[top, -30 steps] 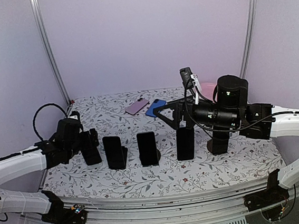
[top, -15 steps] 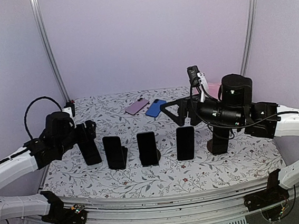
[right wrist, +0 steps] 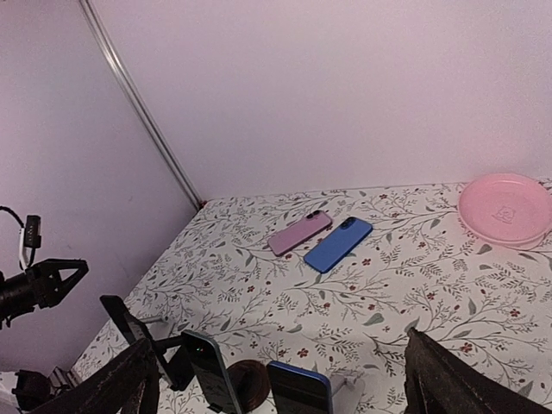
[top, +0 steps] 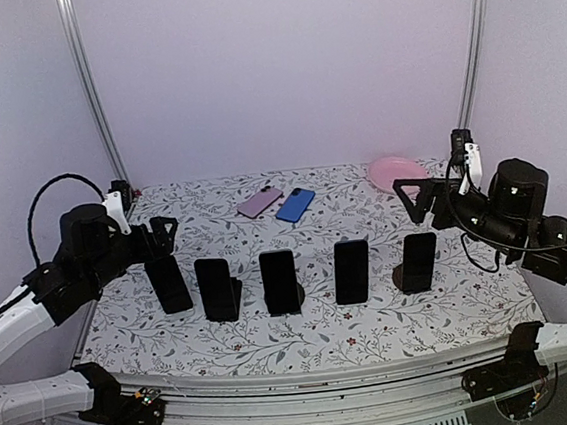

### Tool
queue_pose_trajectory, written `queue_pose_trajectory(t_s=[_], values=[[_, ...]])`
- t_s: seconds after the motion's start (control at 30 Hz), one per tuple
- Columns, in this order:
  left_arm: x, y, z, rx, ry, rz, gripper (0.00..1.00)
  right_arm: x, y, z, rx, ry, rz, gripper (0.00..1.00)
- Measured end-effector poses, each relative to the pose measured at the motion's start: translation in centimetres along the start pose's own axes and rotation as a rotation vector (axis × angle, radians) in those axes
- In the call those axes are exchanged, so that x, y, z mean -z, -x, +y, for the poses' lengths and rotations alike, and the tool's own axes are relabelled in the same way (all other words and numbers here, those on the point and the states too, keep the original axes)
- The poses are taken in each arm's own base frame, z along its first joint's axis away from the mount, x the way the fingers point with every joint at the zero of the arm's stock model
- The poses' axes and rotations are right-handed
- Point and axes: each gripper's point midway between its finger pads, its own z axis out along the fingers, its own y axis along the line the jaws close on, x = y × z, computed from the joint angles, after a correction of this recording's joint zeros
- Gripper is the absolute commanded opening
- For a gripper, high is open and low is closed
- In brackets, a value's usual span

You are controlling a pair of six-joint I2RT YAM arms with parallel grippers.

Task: Place the phone on the phone stand
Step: Reset both arms

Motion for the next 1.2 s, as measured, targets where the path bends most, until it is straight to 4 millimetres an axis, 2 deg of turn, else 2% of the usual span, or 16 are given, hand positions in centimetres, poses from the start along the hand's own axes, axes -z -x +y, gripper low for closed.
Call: queue_pose_trajectory(t_s=[0.23, 0.43, 0.7, 0.93, 1.07, 1.2], values=[[1.4, 1.5, -1.6, -0.004, -0.083, -0.007, 0.97, 3.8, 1.7, -2.5, 0.011, -0.09, -0.069, 0.99], [2.5, 1.3, -1.5, -0.01, -0.099, 0.015, 0.97, 6.1, 1.0, -4.3, 0.018, -0.145, -0.049, 0.99], [6.2, 2.2, -0.8, -0.004, -0.127, -0.027, 0.97, 7.7, -1.4, -7.4, 0.04, -0.275, 0.035, 0.99], [9.8, 3.4, -0.1, 0.009, -0.163, -0.117, 0.97, 9.3, -1.3, -8.8, 0.042, -0.353, 0.06, 0.99], [10.9, 3.7, 0.1, 0.007, -0.172, -0.147, 0.97, 10.8, -0.1, -9.8, -0.006, -0.414, 0.028, 0.99], [12.0, 4.2, 0.2, 0.011, -0.19, -0.184, 0.97, 12.7, 0.1, -10.5, -0.032, -0.397, -0.033, 0.99]])
